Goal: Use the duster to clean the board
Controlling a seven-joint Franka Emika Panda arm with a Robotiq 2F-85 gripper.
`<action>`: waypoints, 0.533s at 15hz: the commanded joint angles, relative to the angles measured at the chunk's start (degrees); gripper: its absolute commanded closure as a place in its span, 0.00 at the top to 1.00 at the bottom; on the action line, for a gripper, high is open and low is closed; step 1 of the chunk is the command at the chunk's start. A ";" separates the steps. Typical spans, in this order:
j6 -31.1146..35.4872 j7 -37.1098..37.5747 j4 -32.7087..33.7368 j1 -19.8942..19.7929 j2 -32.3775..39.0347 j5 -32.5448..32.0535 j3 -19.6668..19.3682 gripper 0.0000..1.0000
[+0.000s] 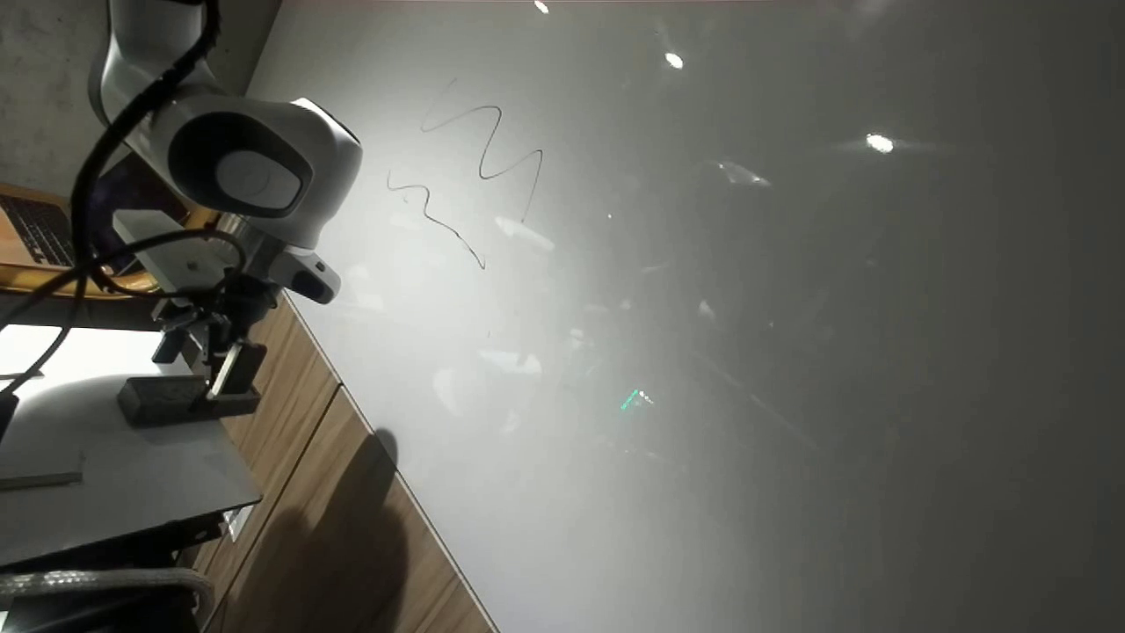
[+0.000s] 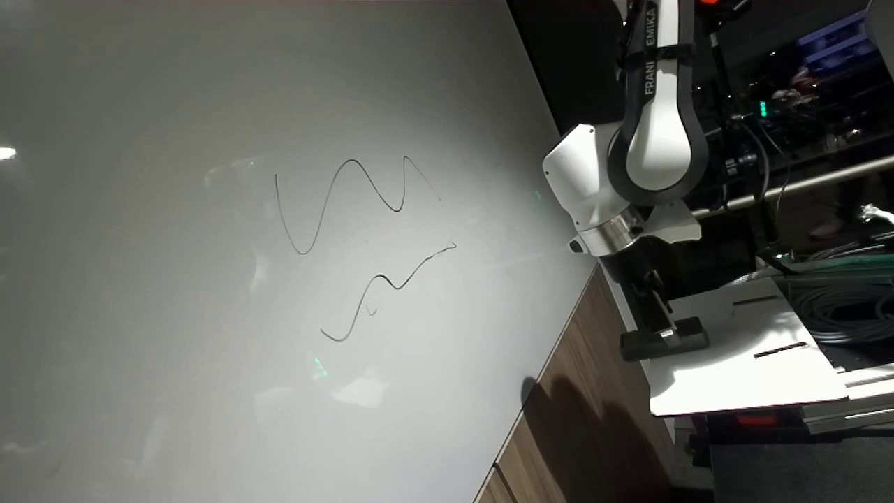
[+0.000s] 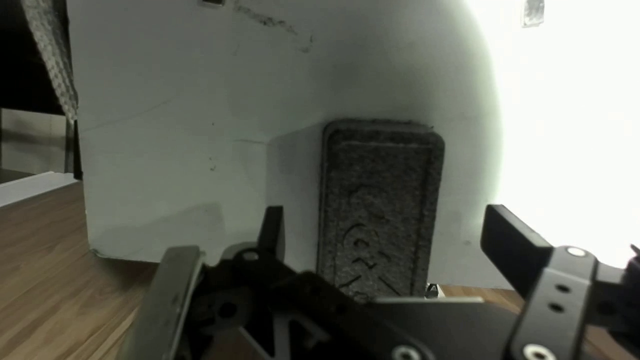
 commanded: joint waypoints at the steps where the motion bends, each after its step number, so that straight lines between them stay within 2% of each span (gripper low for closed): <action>1: 0.59 0.95 0.91 0.08 0.92 -1.72 -0.53 0.98; 2: 0.59 1.01 1.03 0.11 1.00 -1.77 -0.52 0.78; 4: 0.61 1.31 1.27 0.22 1.21 -2.04 -0.50 0.69; 8: 0.64 1.38 1.33 0.22 1.41 -2.08 -0.54 0.37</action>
